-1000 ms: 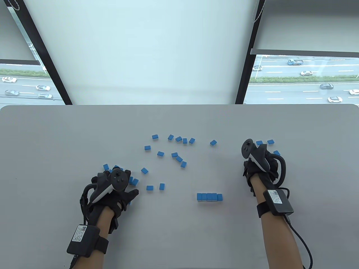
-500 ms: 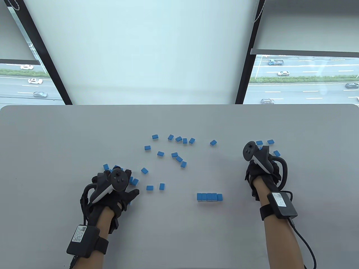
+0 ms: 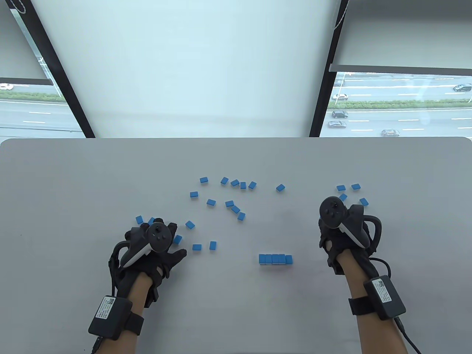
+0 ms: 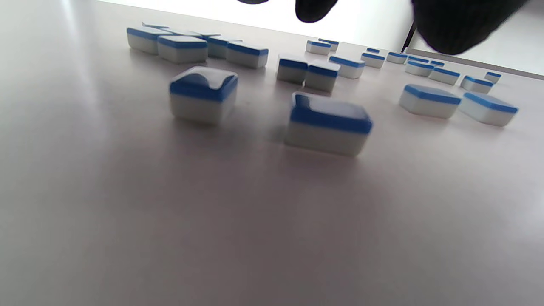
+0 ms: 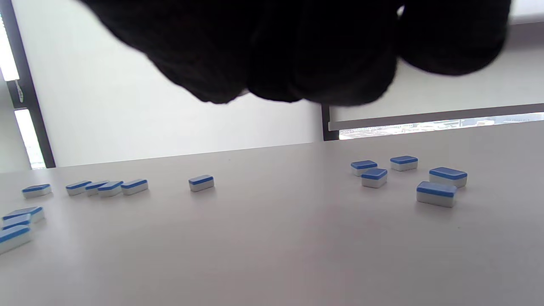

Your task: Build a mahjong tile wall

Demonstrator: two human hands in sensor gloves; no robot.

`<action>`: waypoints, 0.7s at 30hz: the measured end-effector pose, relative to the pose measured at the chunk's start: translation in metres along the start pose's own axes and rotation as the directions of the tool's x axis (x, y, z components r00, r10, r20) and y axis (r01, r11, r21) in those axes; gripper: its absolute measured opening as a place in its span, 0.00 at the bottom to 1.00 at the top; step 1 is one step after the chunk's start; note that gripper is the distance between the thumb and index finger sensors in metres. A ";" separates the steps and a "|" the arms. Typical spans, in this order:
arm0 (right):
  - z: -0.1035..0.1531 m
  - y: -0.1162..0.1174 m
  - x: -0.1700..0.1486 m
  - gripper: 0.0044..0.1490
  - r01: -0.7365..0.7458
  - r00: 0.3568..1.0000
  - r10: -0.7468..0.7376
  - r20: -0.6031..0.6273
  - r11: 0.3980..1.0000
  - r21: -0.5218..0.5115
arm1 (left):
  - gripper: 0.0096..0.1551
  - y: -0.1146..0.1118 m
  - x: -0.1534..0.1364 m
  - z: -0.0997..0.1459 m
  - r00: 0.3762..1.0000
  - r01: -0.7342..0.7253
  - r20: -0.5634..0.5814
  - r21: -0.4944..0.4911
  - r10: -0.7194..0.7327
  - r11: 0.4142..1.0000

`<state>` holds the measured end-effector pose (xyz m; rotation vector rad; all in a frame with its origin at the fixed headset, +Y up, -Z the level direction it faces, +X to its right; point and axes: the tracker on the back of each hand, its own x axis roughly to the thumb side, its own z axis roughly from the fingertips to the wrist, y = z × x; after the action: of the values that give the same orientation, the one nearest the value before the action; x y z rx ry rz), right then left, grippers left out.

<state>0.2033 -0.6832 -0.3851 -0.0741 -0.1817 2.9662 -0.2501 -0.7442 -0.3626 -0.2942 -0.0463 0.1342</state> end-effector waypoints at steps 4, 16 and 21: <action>0.020 0.004 0.019 0.37 0.008 0.995 -0.011 0.101 1.000 0.024 | 0.52 0.000 -0.001 0.000 1.000 -0.001 -0.002 -0.003 0.001 1.000; 0.038 0.051 0.039 0.37 -0.065 0.954 -0.041 0.296 0.939 0.338 | 0.52 -0.004 -0.001 0.000 1.000 0.002 -0.014 -0.018 -0.003 1.000; 0.040 0.059 0.047 0.37 -0.120 0.946 0.007 0.323 0.935 0.333 | 0.52 -0.004 -0.002 0.000 1.000 0.005 -0.015 -0.016 -0.005 1.000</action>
<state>0.1449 -0.7372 -0.3547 0.4538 0.3179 3.0029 -0.2514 -0.7487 -0.3618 -0.3108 -0.0330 0.1265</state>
